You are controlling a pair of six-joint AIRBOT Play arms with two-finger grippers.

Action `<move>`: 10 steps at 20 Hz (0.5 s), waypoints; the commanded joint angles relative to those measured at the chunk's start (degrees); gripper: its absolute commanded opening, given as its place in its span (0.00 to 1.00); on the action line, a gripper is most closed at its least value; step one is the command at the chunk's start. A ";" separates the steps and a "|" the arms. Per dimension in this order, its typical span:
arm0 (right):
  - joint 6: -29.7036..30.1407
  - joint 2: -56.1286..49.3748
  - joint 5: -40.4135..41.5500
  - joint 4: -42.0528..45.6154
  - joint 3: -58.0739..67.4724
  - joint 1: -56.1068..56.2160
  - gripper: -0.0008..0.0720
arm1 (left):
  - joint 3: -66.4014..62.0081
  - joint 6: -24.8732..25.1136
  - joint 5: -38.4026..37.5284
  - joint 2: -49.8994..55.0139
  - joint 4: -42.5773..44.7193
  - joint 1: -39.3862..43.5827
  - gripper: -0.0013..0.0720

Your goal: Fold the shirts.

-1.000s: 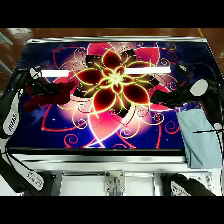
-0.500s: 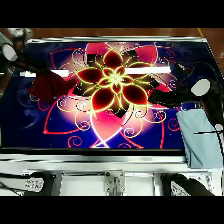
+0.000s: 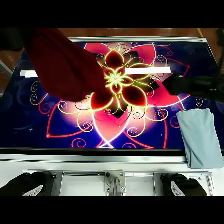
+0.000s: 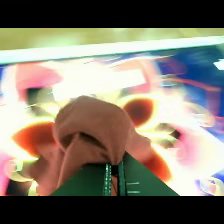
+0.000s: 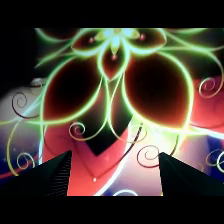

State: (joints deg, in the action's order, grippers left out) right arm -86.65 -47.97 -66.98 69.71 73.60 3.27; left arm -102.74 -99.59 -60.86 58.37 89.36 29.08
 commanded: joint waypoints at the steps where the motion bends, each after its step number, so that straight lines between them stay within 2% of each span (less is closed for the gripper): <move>1: -0.26 6.64 -2.93 4.79 2.27 0.00 0.93 | 4.92 -3.85 1.05 -0.79 0.24 10.34 0.06; 3: -1.68 7.17 -10.19 5.81 2.25 0.00 0.93 | 12.81 -4.42 0.17 0.28 0.24 12.98 0.07; 5: -2.36 6.29 -15.93 5.31 0.37 0.04 0.92 | 23.43 -7.48 -0.52 1.42 0.24 13.31 0.07; 7: -2.51 5.38 -15.06 3.98 -4.26 0.04 0.92 | 34.45 -12.68 2.95 3.43 -0.22 13.20 0.07; 9: -2.49 3.52 -11.93 2.84 -9.70 0.04 0.92 | 41.20 -15.82 8.04 6.01 -2.67 13.18 0.07; 10: -2.49 2.21 -10.58 2.14 -11.78 0.04 0.92 | 42.18 -16.24 8.74 7.32 -3.43 12.92 0.25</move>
State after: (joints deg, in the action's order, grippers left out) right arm -88.84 -43.79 -78.96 73.43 67.42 3.27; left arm -69.12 -111.11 -56.71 62.83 88.42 41.60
